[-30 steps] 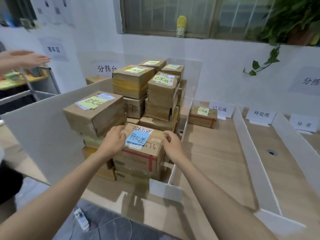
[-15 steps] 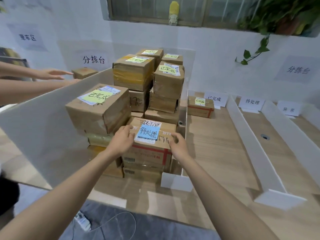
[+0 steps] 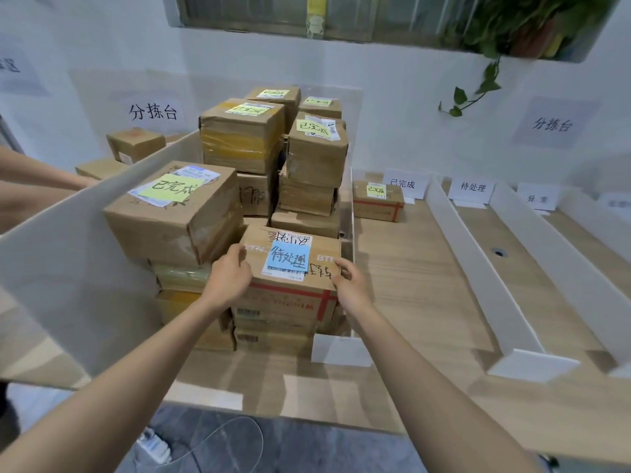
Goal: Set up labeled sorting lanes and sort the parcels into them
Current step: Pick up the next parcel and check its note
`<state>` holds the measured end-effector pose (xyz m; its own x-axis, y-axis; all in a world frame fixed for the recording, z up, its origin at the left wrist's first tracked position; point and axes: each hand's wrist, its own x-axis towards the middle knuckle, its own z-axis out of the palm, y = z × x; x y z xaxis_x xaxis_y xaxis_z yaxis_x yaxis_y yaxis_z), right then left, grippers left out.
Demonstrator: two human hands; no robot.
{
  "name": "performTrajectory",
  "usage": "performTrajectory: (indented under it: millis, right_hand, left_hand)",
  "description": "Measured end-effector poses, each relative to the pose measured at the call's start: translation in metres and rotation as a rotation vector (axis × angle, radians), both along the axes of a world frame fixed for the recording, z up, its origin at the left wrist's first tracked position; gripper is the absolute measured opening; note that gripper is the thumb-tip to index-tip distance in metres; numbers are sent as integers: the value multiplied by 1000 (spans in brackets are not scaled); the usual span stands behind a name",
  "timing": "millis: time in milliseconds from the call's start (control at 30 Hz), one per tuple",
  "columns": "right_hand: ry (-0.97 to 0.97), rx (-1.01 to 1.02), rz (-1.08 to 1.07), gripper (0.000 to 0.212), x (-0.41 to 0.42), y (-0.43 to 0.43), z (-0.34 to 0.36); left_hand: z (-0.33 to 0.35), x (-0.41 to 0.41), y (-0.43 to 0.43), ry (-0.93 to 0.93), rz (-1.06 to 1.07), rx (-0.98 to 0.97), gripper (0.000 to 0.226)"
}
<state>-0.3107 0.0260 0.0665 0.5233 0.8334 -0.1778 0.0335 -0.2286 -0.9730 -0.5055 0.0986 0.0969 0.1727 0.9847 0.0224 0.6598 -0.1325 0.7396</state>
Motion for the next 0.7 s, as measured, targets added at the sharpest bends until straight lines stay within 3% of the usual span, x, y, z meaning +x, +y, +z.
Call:
performTrajectory:
  millis: [333,700]
  right_hand:
    - [116,68,-2,35,17,-11,21]
    - [148,126,-80,35,92,-51,44]
  left_hand:
    - [26,10,-19,-68,28,48,44]
    - [42,86,-48,-88,0,17,43]
